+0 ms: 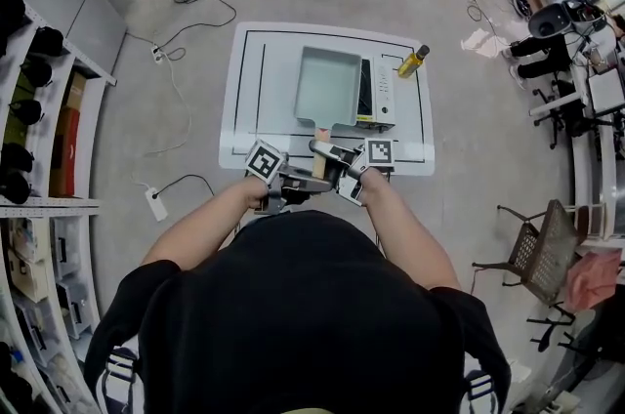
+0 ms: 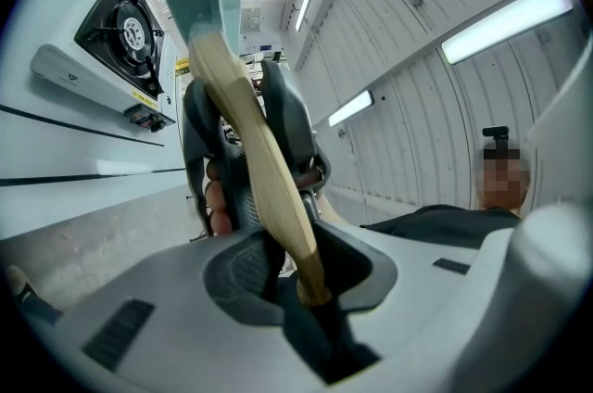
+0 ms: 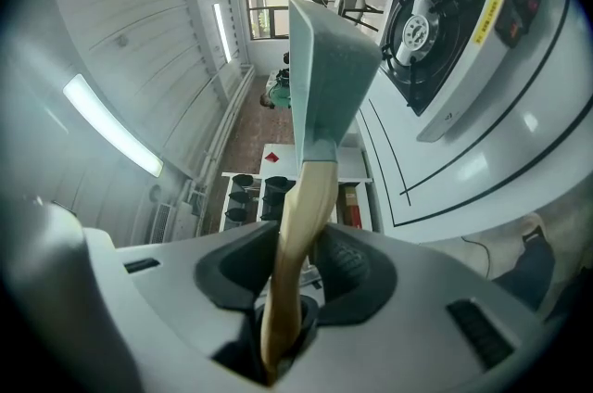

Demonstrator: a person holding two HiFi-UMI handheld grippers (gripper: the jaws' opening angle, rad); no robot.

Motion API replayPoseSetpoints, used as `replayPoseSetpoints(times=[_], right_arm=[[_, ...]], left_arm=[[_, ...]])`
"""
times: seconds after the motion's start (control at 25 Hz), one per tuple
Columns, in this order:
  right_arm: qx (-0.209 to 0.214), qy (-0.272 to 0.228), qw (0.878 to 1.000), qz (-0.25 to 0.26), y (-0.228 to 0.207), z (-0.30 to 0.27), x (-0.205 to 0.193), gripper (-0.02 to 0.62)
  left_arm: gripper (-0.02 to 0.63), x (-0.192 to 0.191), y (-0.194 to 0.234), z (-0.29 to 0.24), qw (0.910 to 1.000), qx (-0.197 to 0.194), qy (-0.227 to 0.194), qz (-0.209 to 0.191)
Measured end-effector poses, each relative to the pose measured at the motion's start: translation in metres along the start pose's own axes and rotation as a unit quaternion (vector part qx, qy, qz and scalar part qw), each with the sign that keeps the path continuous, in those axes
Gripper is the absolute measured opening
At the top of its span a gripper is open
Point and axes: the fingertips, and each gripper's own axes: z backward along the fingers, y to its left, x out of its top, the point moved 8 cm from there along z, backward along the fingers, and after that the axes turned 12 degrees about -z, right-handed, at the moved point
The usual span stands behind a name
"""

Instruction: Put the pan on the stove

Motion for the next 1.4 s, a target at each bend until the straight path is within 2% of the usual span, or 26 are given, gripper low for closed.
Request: replayPoseSetpoints(times=[0.2,0.4,0.72,0.96,1.12,1.4], right_arm=[[0.005,-0.007,1.0,-0.003,0.001,-0.011,0.002,0.123],[0.005,-0.016,1.0,-0.007,0.0,-0.016,0.004,0.123],[0.009,-0.027,1.0,-0.003,0.003,-0.022,0.007,0.123],[0.017,-0.034,0.999,-0.006,0.005,-0.019,0.009,0.123],[0.018,-0.037,0.999,-0.002,0.005,-0.016,0.015,0.123],[0.021,-0.034,0.999,-0.006,0.004,-0.01,0.025,0.121]], left_arm=[[0.098,0.009,0.003,0.012,0.9993,0.01,0.02,-0.029],[0.098,0.01,0.005,0.017,0.9997,-0.004,0.021,-0.011],[0.098,0.019,0.005,0.025,0.9985,0.0,0.037,-0.04],[0.098,0.019,0.004,0.021,0.9994,-0.005,0.032,-0.01],[0.098,0.023,0.006,0.018,0.9993,-0.013,0.035,-0.01],[0.1,0.03,0.016,0.012,0.9992,-0.004,0.037,-0.013]])
